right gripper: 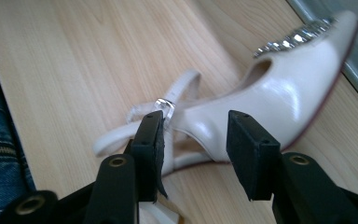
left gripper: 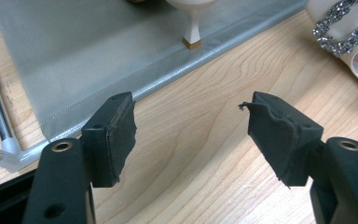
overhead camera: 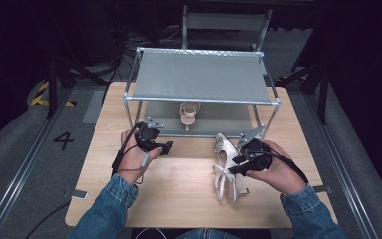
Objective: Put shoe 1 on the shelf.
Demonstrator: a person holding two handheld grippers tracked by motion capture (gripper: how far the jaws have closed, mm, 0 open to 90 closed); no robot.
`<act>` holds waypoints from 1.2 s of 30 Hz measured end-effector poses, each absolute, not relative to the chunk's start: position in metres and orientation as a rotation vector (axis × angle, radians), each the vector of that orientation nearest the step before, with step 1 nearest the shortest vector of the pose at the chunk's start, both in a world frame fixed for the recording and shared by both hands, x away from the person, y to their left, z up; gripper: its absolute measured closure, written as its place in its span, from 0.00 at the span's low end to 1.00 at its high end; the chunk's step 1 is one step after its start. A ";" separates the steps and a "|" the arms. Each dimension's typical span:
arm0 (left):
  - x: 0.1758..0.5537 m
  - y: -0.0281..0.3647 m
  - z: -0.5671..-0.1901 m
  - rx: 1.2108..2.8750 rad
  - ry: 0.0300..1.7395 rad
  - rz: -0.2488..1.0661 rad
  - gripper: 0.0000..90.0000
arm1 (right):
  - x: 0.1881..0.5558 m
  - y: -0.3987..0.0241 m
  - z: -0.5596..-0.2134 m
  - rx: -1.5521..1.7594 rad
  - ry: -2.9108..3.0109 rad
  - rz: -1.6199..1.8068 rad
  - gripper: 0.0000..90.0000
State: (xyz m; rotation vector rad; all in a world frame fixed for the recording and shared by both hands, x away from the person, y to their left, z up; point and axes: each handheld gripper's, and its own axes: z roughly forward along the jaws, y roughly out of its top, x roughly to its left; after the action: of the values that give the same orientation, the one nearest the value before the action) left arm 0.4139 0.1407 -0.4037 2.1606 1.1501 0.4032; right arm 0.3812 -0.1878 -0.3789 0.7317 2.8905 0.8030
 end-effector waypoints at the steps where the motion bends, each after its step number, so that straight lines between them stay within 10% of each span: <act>1: 0.414 0.141 -0.404 2.157 1.154 0.403 0.36 | 0.381 -0.185 -0.379 0.723 2.892 0.805 0.63; 13: 0.416 0.140 -0.405 2.162 1.139 0.406 0.36 | 0.385 -0.152 -0.397 0.657 2.924 0.743 0.67; 19: 0.417 0.141 -0.406 2.162 1.140 0.405 0.36 | 0.384 -0.146 -0.400 0.648 2.914 0.689 0.92; 36: 0.421 0.139 -0.407 2.160 1.146 0.390 0.35 | 0.376 -0.211 -0.357 0.818 2.715 0.760 0.92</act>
State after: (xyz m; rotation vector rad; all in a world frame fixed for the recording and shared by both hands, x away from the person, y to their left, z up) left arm 0.4207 0.1394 -0.4072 2.1596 1.1461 0.3900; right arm 0.3756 -0.2113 -0.3569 0.8184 2.7151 0.7600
